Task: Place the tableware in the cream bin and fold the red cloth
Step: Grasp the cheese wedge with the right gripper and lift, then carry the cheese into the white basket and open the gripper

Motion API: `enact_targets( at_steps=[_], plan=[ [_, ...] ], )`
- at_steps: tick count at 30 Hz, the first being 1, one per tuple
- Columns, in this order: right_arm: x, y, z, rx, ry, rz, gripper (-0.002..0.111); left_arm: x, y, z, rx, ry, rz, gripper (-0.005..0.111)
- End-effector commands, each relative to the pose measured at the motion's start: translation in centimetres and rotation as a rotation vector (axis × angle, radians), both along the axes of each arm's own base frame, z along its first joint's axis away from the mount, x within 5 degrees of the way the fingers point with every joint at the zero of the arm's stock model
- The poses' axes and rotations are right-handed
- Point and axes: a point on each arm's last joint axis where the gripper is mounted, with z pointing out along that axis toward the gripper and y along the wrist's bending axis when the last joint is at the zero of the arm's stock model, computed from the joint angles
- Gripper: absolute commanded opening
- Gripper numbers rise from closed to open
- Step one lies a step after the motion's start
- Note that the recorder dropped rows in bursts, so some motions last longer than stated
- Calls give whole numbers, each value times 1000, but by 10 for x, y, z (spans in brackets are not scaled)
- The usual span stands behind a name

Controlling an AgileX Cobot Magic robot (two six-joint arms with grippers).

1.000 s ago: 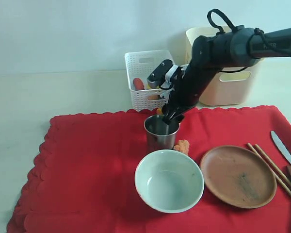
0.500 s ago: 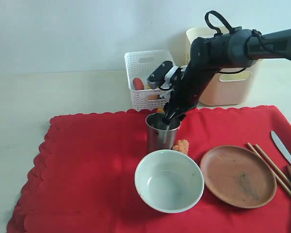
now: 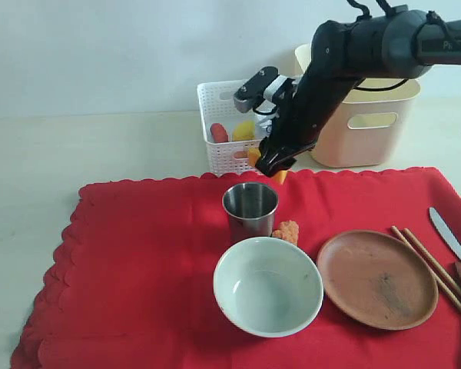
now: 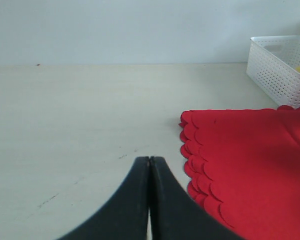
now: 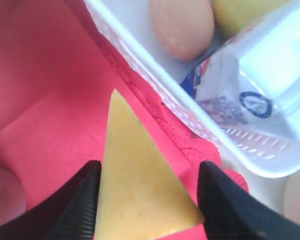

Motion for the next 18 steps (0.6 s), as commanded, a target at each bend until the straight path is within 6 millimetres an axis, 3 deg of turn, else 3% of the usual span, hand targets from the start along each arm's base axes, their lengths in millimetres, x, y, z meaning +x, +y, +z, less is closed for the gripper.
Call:
enact_targets(
  at_steps=[1,12,18],
  plan=[
    [-4,0,32,52,-46,-33,0,0,0,0,-4,-14,0,0],
    [-19,-3,104,158,-200,-56,0,0,0,0,-4,-14,0,0],
    [-11,0,116,246,-315,-95,0,0,0,0,-4,-14,0,0]
  ],
)
